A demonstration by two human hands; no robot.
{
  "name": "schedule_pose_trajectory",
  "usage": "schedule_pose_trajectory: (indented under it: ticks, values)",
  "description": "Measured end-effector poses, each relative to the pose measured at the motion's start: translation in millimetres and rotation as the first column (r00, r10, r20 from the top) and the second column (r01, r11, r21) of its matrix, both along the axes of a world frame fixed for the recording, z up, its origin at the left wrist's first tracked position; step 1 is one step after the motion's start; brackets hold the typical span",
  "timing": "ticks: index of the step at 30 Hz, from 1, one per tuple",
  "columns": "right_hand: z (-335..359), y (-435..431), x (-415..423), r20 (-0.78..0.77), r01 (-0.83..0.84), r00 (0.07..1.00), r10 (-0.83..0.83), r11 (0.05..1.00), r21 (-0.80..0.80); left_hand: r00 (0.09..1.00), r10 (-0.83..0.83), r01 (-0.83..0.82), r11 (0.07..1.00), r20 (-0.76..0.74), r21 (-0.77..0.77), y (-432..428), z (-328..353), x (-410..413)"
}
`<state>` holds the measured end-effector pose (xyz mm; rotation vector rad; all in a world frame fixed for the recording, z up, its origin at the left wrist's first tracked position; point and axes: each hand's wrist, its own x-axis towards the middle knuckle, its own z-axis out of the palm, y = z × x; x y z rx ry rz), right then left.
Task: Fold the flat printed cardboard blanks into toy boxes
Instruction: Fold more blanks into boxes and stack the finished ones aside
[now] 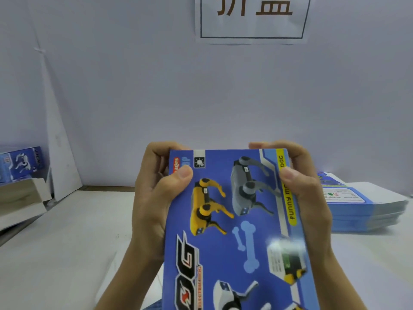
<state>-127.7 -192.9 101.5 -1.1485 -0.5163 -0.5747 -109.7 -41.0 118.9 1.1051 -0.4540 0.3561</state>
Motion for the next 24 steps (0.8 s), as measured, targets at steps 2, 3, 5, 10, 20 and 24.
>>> schedule_pose_trajectory:
  ticks: [2, 3, 5, 10, 20, 24]
  values:
    - [-1.1, -3.9, 6.9, -0.08, -0.017, 0.997, 0.011, 0.998, -0.065, 0.999, 0.011, -0.015, 0.993, -0.036, -0.117, 1.9, -4.9, 8.7]
    - [-0.7, -7.4, 8.0, -0.171, -0.044, 0.985, 0.026, 0.994, -0.102, 0.993, 0.071, -0.085, 0.982, -0.09, -0.166, 3.4, -8.4, 13.9]
    - [-2.4, -18.1, 9.8, -0.352, -0.228, 0.92, 0.17, 0.965, -0.131, 0.951, 0.172, -0.241, 0.932, -0.257, -0.27, 11.9, -16.9, 28.2]
    - [-5.0, -41.6, 6.5, -0.383, -0.472, 0.853, 0.354, 0.837, -0.276, 0.805, 0.342, -0.364, 0.93, -0.485, 0.052, 28.9, -32.1, 63.2]
    - [-16.9, -33.5, 15.8, 0.095, 0.248, 0.955, -0.282, 0.58, -0.775, 0.78, -0.121, -0.568, 0.278, 0.614, 0.775, 12.8, -48.7, 47.1]
    - [-7.1, -32.6, 2.3, 0.042, 0.099, 0.994, -0.104, 0.643, -0.759, 0.783, -0.25, -0.548, 0.158, 0.57, 0.821, 15.2, -46.0, 40.6]
